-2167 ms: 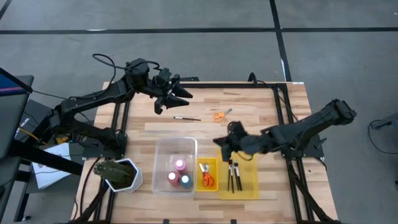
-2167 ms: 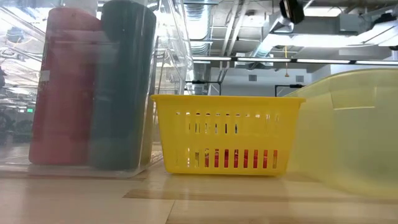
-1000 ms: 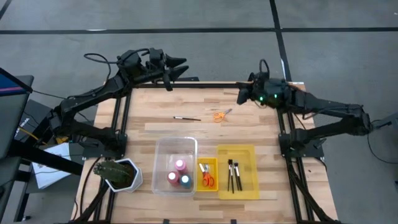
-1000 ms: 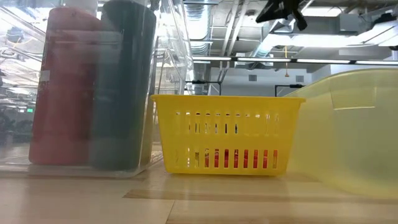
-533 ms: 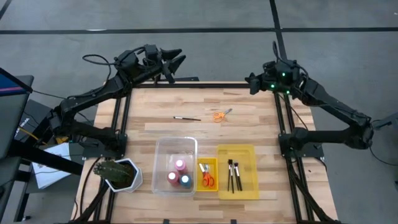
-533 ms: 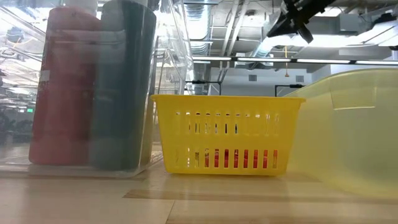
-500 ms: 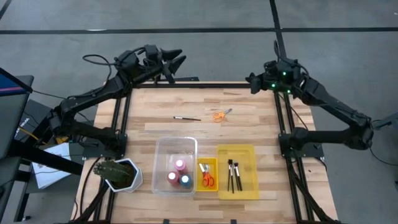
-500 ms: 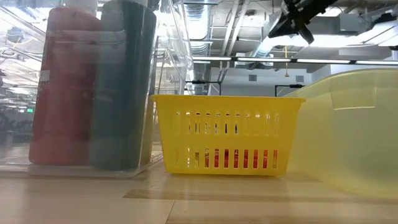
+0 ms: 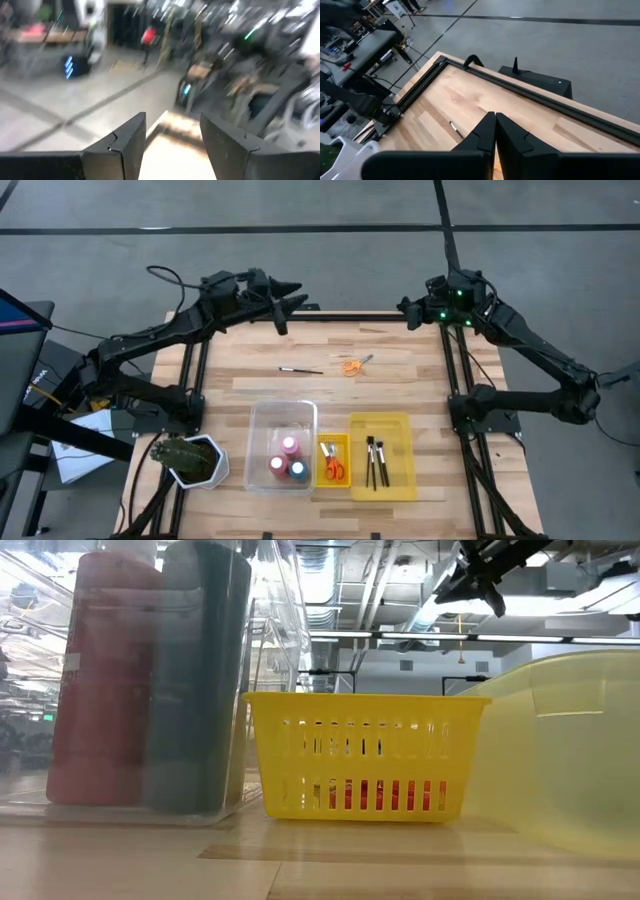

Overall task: Pick & Place Paint Supplies
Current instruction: Put the yellow scissors into the left yellow bin

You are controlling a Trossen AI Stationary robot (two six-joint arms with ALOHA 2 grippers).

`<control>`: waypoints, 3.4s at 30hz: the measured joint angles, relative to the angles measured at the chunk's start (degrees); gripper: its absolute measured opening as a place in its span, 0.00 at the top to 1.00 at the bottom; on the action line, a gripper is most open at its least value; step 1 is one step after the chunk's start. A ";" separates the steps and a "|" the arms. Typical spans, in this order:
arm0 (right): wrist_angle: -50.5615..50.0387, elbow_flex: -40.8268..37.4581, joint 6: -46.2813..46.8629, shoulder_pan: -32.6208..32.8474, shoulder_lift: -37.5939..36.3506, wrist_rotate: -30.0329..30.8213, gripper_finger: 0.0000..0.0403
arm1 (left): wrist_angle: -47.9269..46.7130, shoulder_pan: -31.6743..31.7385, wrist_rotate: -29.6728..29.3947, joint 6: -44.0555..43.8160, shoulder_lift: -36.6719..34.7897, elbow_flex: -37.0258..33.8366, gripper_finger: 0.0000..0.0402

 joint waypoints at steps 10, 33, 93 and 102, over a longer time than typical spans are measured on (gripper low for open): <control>0.32 0.00 0.02 0.75 0.00 -0.11 0.98 | -13.82 0.22 -10.99 -7.29 0.38 0.00 0.55; 4.88 0.00 2.64 0.77 -0.30 -3.91 0.98 | -31.10 0.73 1.12 0.19 28.82 39.13 0.55; 7.72 0.02 4.57 -3.34 -8.35 -7.48 0.98 | -7.98 -9.70 12.17 16.06 47.77 16.54 0.63; 7.47 0.02 4.57 -3.34 -8.24 -7.45 0.98 | -6.42 -9.70 10.41 13.72 47.77 13.21 0.64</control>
